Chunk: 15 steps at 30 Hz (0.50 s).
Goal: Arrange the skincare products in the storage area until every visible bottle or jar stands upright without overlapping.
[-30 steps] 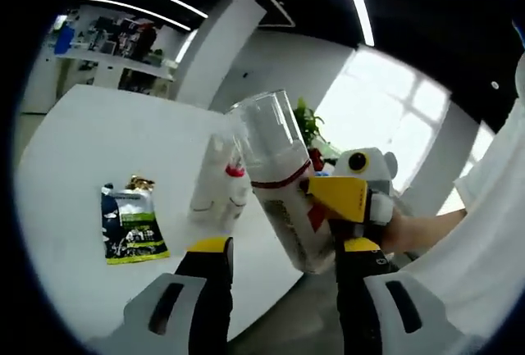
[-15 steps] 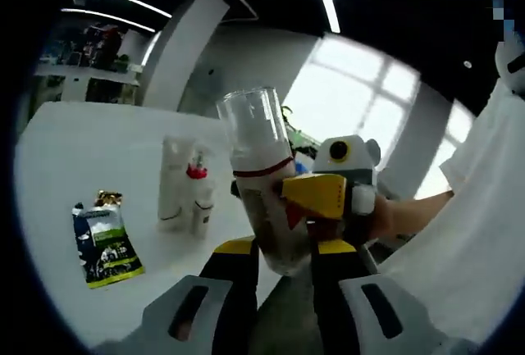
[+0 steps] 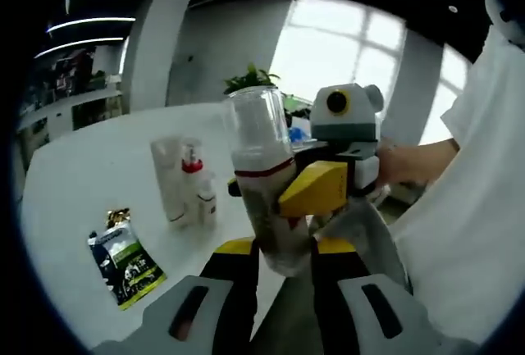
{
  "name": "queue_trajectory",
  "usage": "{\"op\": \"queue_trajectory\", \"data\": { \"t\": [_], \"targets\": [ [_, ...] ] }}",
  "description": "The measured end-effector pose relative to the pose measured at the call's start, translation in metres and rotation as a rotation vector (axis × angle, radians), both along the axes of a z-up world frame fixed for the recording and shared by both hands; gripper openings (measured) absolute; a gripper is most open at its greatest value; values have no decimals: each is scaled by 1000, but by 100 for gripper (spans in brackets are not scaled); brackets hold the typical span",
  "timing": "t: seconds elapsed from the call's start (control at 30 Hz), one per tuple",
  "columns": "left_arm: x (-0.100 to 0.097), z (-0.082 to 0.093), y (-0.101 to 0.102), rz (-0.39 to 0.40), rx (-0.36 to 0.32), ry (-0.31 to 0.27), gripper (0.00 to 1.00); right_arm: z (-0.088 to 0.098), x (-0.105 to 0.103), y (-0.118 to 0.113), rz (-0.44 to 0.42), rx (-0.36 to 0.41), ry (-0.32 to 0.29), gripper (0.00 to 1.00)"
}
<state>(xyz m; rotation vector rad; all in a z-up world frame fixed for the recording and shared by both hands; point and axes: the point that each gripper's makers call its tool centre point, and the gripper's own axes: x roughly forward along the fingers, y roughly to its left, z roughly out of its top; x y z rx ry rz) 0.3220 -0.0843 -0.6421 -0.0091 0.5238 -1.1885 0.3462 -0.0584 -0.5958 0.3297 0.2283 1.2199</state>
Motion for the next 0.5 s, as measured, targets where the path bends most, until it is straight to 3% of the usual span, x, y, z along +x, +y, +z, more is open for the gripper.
{"op": "queue_trajectory", "data": {
  "t": [0.5],
  "targets": [
    [-3, -13, 0, -7, 54, 6, 21, 16, 8, -9, 21, -50, -41, 20]
  ]
}}
